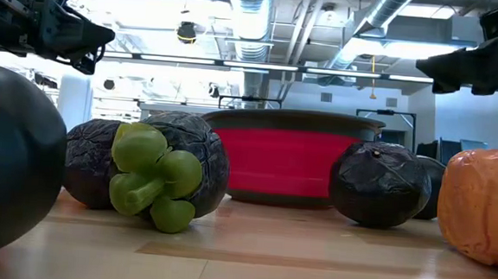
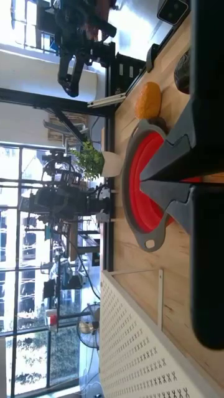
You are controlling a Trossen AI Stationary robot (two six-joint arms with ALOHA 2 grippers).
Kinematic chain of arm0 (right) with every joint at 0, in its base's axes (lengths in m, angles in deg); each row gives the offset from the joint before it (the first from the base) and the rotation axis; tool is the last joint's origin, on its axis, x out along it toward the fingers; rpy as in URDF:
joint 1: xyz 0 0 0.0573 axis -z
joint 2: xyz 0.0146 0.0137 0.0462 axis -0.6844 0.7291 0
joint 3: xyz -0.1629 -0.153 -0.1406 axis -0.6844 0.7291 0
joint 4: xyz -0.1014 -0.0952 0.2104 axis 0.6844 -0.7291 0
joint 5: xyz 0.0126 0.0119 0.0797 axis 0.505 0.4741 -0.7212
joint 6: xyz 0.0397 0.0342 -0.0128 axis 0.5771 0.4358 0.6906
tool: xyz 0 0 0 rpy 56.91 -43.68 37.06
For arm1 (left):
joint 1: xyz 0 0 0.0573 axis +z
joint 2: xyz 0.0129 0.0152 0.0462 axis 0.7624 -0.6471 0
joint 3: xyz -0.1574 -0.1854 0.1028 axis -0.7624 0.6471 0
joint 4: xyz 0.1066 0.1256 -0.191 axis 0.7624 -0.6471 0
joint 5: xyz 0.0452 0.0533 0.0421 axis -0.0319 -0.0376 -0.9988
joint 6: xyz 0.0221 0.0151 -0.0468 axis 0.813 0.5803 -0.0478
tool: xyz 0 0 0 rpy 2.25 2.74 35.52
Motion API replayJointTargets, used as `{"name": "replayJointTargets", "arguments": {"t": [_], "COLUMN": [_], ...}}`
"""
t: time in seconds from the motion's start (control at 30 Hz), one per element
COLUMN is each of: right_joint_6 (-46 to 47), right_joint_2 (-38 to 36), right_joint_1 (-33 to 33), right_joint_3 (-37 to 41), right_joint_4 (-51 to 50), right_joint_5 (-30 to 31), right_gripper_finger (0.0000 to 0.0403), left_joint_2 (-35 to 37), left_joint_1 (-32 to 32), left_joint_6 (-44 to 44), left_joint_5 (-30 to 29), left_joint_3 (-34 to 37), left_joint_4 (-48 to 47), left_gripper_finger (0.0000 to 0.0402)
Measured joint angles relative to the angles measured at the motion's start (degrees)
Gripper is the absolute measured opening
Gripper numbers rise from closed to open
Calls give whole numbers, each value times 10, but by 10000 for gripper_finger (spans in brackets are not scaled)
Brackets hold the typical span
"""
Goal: Pick & Place Fruit
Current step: Put the red strainer bowl on the shelf
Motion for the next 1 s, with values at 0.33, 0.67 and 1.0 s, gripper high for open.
{"name": "replayJointTargets", "arguments": {"t": [0.33, 0.67, 1.0], "right_joint_6": [84, 147, 198], "right_joint_2": [0, 0, 77], "right_joint_1": [3, 3, 3], "right_joint_3": [0, 0, 0], "right_joint_4": [257, 387, 398], "right_joint_5": [-14, -14, 26], "right_gripper_finger": [98, 98, 98], "left_joint_2": [0, 0, 0], "left_joint_1": [0, 0, 0], "left_joint_6": [2, 22, 23], "left_joint_5": [0, -15, -23], "left_joint_3": [0, 0, 0], "left_joint_4": [24, 38, 50], "left_gripper_finger": [1, 1, 1]}}
